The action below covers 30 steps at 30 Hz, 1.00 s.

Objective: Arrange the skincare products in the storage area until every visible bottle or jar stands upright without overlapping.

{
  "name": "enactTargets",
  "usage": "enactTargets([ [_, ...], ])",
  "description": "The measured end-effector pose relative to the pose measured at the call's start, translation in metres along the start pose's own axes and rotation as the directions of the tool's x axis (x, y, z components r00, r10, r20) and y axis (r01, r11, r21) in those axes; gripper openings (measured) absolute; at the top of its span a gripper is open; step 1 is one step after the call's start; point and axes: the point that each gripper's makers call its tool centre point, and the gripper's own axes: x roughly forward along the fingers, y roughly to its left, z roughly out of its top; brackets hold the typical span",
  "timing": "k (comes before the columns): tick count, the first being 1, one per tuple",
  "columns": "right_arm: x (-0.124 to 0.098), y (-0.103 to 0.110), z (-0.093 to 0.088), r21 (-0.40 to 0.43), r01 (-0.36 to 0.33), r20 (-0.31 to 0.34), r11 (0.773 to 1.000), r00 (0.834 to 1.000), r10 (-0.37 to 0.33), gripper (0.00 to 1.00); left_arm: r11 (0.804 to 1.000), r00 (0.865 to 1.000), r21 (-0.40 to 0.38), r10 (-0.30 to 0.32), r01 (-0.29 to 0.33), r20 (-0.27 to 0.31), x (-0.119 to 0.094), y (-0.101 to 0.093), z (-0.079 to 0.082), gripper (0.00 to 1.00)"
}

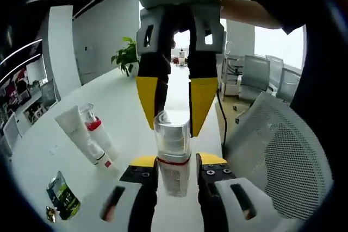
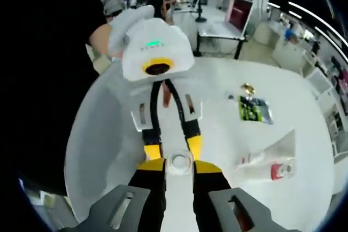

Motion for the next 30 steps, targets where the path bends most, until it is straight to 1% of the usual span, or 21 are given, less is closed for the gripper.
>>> enactTargets([
  [2,0.003,-0.01,-0.007,0.011,0.017,-0.011,1.0,1.0,-0.017,0.09,0.998,0.998,-0.029,0.057,-0.056,0.002,0.005,0.007,-0.006,0.27],
  [3,0.005,-0.019,-0.015,0.039,0.031,-0.032,0.999,0.999,-0.03,0.09,0.995,0.996,-0.045,0.088,-0.088,-0.006,0.009,0.011,-0.013,0.27],
  [5,0.009,-0.03,-0.025,0.048,0.051,-0.056,0.998,0.997,-0.048,0.09,0.988,0.991,-0.084,0.13,-0.133,-0.035,0.016,0.015,-0.024,0.28],
  [7,0.014,-0.042,-0.037,0.066,0.066,-0.082,0.996,0.995,-0.06,0.09,0.982,0.988,-0.105,0.15,-0.154,-0.046,0.024,0.016,-0.032,0.33],
  [8,0.018,-0.048,-0.042,0.076,0.069,-0.09,0.995,0.994,-0.062,0.09,0.983,0.988,-0.103,0.145,-0.15,-0.053,0.027,0.015,-0.035,0.37],
  [10,0.024,-0.059,-0.052,0.075,0.088,-0.117,0.993,0.99,-0.079,0.09,0.982,0.986,-0.094,0.159,-0.163,-0.053,0.035,0.016,-0.039,0.44],
  [11,0.027,-0.063,-0.057,0.07,0.093,-0.13,0.993,0.988,-0.083,0.09,0.981,0.984,-0.087,0.168,-0.172,-0.053,0.038,0.018,-0.041,0.45],
  [12,0.032,-0.068,-0.061,0.074,0.097,-0.135,0.993,0.987,-0.086,0.09,0.978,0.981,-0.089,0.183,-0.188,-0.061,0.044,0.021,-0.045,0.43],
  [13,0.035,-0.071,-0.063,0.074,0.101,-0.136,0.992,0.987,-0.09,0.09,0.971,0.976,-0.113,0.205,-0.212,-0.072,0.05,0.027,-0.051,0.4],
  [16,0.042,-0.08,-0.069,0.082,0.113,-0.143,0.99,0.985,-0.101,0.09,0.953,0.969,-0.179,0.237,-0.246,-0.07,0.06,0.039,-0.057,0.28],
  [18,0.047,-0.086,-0.071,0.071,0.123,-0.149,0.99,0.983,-0.111,0.09,0.948,0.964,-0.18,0.256,-0.264,-0.066,0.065,0.047,-0.059,0.23],
  [20,0.05,-0.089,-0.073,0.055,0.128,-0.162,0.99,0.98,-0.117,0.09,0.949,0.964,-0.171,0.256,-0.265,-0.072,0.071,0.052,-0.061,0.19],
  [21,0.051,-0.09,-0.074,0.052,0.129,-0.164,0.99,0.979,-0.119,0.09,0.952,0.966,-0.169,0.247,-0.256,-0.076,0.075,0.053,-0.063,0.17],
  [23,0.052,-0.093,-0.075,0.036,0.132,-0.174,0.991,0.977,-0.124,0.09,0.951,0.967,-0.178,0.241,-0.253,-0.088,0.083,0.058,-0.066,0.12],
  [26,0.052,-0.1,-0.071,0.036,0.135,-0.153,0.99,0.98,-0.128,0.09,0.946,0.965,-0.191,0.247,-0.261,-0.092,0.091,0.066,-0.069,0.05],
  [30,0.052,-0.109,-0.069,0.032,0.141,-0.15,0.99,0.98,-0.134,0.09,0.937,0.96,-0.209,0.264,-0.279,-0.097,0.098,0.078,-0.073,0.03],
])
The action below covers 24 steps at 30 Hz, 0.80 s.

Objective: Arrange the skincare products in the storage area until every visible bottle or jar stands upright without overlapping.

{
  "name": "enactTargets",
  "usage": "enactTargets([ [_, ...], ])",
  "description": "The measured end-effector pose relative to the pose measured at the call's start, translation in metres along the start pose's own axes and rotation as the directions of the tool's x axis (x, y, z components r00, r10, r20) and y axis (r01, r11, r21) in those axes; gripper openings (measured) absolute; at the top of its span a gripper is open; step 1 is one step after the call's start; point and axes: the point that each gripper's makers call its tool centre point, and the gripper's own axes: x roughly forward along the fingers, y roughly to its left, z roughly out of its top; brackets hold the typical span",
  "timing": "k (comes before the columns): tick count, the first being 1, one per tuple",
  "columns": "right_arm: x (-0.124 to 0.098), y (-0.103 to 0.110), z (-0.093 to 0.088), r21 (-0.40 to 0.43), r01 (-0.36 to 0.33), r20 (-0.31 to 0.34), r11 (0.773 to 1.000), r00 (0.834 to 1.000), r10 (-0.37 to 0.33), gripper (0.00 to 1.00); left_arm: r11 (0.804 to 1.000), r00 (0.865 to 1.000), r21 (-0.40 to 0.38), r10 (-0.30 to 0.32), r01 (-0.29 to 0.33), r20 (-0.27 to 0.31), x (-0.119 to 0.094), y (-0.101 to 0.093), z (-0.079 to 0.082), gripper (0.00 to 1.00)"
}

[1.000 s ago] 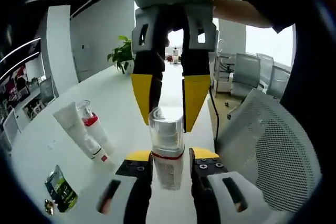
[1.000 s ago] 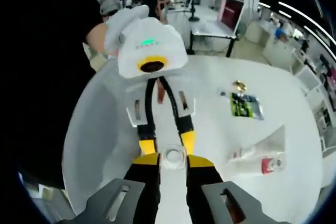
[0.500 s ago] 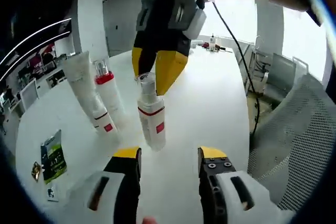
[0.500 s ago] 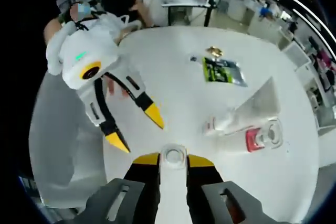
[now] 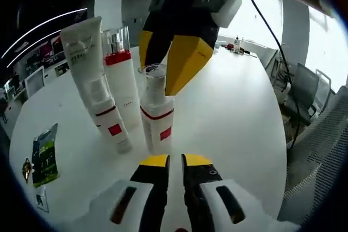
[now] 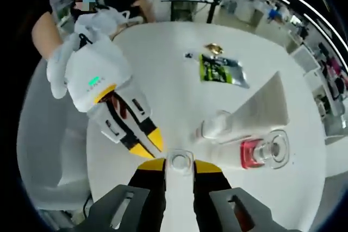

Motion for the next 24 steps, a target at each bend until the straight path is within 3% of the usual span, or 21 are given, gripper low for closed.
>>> enactTargets([
  [5,0.0,-0.007,0.001,-0.003,0.004,0.005,1.0,1.0,-0.004,0.09,0.999,0.999,-0.018,0.033,-0.033,0.0,0.01,0.014,0.002,0.03],
  [24,0.007,-0.036,0.003,0.007,0.012,-0.031,1.0,0.999,-0.012,0.1,0.999,1.0,-0.037,0.016,-0.016,0.007,0.025,0.024,0.01,0.05],
])
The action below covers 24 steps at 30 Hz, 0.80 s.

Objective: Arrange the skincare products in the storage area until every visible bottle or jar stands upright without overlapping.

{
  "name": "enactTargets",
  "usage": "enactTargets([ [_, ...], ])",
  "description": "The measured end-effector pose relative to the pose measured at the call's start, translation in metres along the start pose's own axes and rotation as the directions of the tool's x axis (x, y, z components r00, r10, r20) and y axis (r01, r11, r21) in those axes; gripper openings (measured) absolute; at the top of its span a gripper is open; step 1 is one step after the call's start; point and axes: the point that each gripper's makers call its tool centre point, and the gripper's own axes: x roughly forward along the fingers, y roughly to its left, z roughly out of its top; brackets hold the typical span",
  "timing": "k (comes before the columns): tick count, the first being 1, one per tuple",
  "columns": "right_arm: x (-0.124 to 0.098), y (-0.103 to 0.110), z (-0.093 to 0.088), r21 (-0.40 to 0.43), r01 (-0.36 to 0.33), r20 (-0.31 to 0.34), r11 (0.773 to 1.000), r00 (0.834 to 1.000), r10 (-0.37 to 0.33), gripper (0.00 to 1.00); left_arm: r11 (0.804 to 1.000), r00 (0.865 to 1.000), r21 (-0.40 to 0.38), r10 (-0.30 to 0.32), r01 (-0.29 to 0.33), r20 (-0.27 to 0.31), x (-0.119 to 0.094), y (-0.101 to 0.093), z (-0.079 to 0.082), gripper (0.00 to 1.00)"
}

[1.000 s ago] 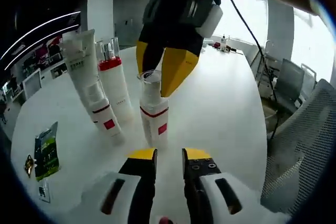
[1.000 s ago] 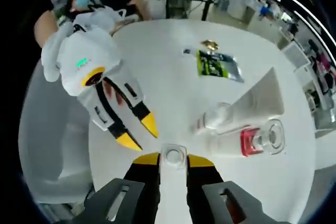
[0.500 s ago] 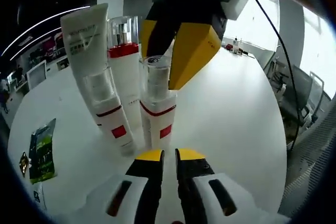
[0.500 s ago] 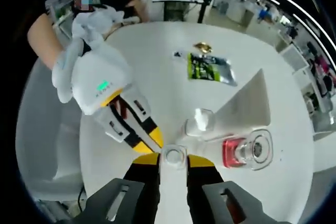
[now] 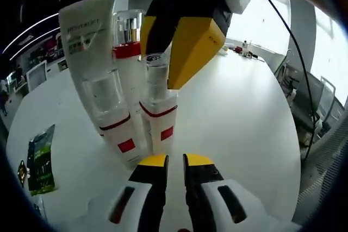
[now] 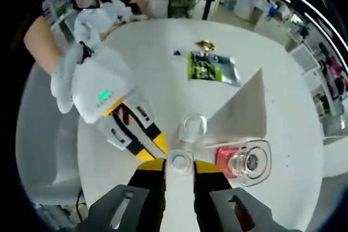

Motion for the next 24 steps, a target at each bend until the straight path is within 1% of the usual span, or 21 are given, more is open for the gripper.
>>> enactTargets([
  [3,0.0006,-0.0023,0.0009,0.011,0.001,0.0,1.0,1.0,-0.001,0.1,1.0,1.0,-0.008,-0.005,0.005,0.005,0.0006,-0.0001,0.0025,0.05],
  [17,0.0024,-0.0048,0.0024,0.004,0.001,0.01,1.0,1.0,-0.001,0.11,1.0,1.0,-0.009,-0.017,0.017,0.01,0.0025,-0.0017,0.009,0.06],
  [24,0.0021,-0.0048,0.002,0.0,0.007,0.007,1.0,1.0,-0.007,0.11,1.0,1.0,-0.017,-0.015,0.015,0.006,0.0028,-0.0008,0.0085,0.06],
])
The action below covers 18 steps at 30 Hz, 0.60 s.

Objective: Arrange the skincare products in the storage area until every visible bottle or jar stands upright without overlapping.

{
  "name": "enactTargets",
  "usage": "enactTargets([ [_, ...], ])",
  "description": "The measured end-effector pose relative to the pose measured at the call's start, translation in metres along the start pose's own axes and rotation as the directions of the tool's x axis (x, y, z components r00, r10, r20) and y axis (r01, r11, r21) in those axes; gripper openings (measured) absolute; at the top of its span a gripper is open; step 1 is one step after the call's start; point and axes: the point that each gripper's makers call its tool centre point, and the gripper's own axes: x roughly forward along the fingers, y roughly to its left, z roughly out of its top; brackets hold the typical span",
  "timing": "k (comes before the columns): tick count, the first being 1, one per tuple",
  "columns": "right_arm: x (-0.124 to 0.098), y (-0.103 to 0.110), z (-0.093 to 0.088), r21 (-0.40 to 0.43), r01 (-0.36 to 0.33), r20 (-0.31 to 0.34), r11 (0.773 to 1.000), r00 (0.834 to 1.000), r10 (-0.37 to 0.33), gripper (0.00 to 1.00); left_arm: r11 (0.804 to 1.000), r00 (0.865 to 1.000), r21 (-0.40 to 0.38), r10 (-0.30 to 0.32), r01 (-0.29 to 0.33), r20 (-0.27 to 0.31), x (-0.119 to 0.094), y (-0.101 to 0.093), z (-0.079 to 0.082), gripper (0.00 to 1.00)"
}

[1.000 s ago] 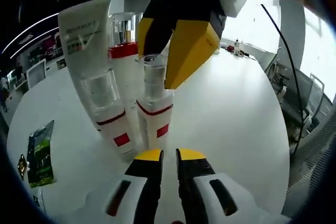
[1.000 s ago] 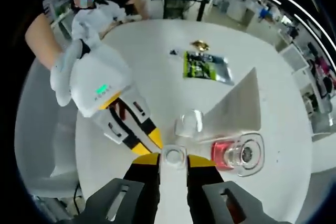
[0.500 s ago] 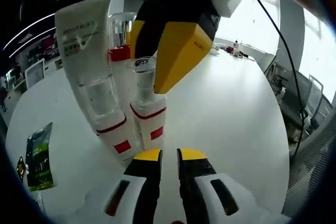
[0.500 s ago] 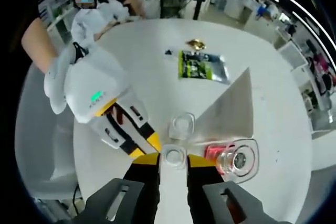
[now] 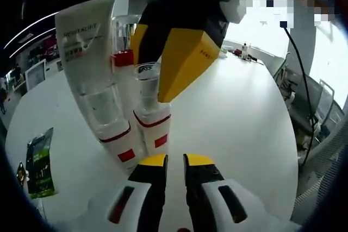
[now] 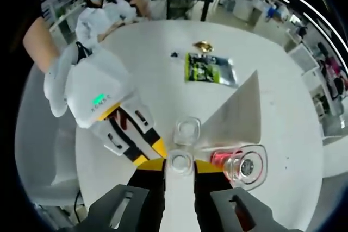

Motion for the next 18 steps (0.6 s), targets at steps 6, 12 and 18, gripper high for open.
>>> enactTargets([
  [6,-0.0006,0.0025,0.0007,-0.017,0.005,0.0,1.0,1.0,-0.005,0.11,1.0,1.0,-0.001,-0.002,0.002,0.0,0.0002,0.0001,0.0008,0.06],
  [12,-0.0031,0.0029,-0.0001,-0.024,0.015,0.001,1.0,1.0,-0.015,0.12,1.0,1.0,0.001,-0.003,0.003,0.001,0.0001,-0.0008,0.0016,0.06],
  [18,-0.0091,0.0021,-0.0008,-0.023,0.032,0.008,0.999,0.999,-0.032,0.12,1.0,1.0,0.001,-0.006,0.006,-0.001,0.0,-0.0021,0.0021,0.06],
])
